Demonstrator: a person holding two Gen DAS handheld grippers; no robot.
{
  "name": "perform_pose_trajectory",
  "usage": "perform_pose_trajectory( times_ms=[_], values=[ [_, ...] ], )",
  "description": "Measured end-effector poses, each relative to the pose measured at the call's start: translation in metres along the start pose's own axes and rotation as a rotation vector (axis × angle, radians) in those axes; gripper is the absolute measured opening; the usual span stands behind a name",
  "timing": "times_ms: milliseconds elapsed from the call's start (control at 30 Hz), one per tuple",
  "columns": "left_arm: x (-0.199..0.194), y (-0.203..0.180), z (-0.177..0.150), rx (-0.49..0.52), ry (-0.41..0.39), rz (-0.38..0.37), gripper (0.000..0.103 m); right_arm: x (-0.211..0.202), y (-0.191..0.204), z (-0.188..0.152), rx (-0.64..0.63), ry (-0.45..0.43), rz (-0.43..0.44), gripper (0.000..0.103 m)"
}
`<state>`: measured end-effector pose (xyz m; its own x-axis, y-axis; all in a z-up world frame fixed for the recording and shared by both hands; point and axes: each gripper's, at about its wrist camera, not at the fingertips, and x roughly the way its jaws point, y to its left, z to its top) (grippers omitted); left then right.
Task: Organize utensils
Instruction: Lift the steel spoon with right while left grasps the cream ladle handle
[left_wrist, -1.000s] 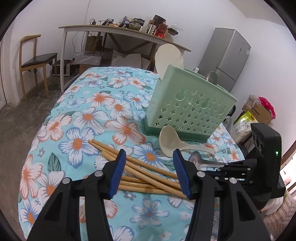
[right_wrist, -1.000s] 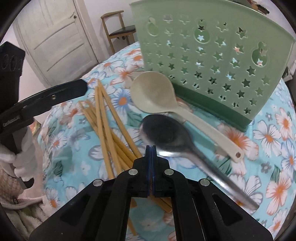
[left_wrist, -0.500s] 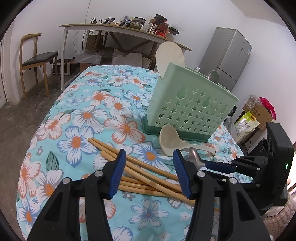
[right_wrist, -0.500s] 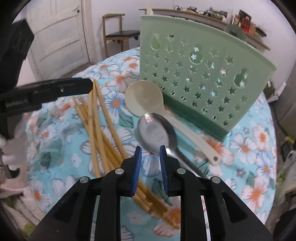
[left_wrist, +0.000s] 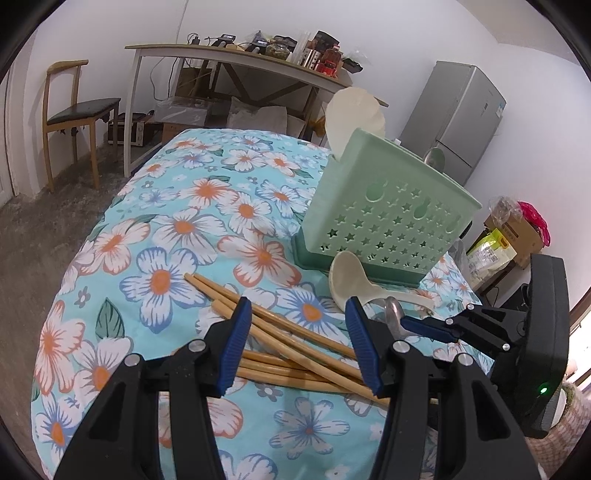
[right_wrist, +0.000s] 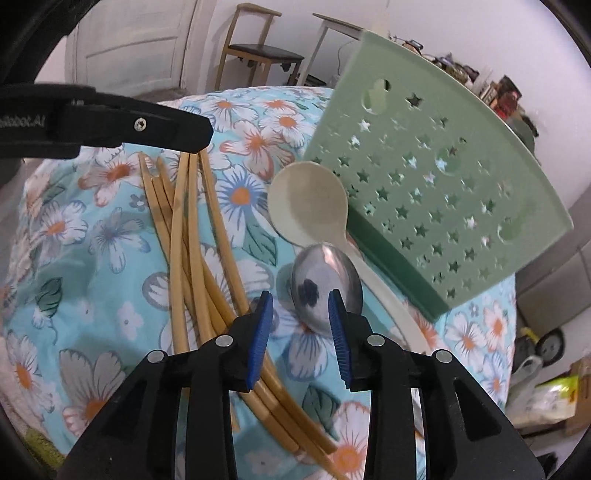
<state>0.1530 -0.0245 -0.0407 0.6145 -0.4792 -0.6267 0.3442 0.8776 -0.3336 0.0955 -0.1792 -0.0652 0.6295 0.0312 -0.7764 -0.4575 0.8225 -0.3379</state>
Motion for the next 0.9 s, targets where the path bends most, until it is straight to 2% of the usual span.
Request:
perform_pose_trajectory(
  times_ms=[333,400,433,467,600,900],
  values=[
    [-0.003,0.006,0.000,-0.014,-0.008,-0.002,0.051,0.045,0.006,0.036,0.057,0.045,-0.035,0.030],
    [-0.003,0.006,0.000,-0.015,-0.009,0.000,0.051,0.053,0.004,0.043,0.076,0.048,-0.041,0.023],
    [-0.004,0.006,0.000,-0.016,-0.010,0.000,0.051,0.054,0.003,0.043,0.083,0.045,-0.044,0.014],
    [-0.005,0.007,0.000,-0.016,-0.010,0.000,0.051,0.053,0.002,0.043,0.093,0.041,-0.047,0.011],
    [-0.006,0.007,0.001,-0.015,-0.014,-0.001,0.051,0.043,-0.001,0.044,0.117,0.001,-0.076,0.003],
    [-0.005,0.000,0.007,-0.013,-0.020,-0.032,0.051,-0.017,-0.074,0.026,0.423,-0.122,0.058,0.001]
  ],
)
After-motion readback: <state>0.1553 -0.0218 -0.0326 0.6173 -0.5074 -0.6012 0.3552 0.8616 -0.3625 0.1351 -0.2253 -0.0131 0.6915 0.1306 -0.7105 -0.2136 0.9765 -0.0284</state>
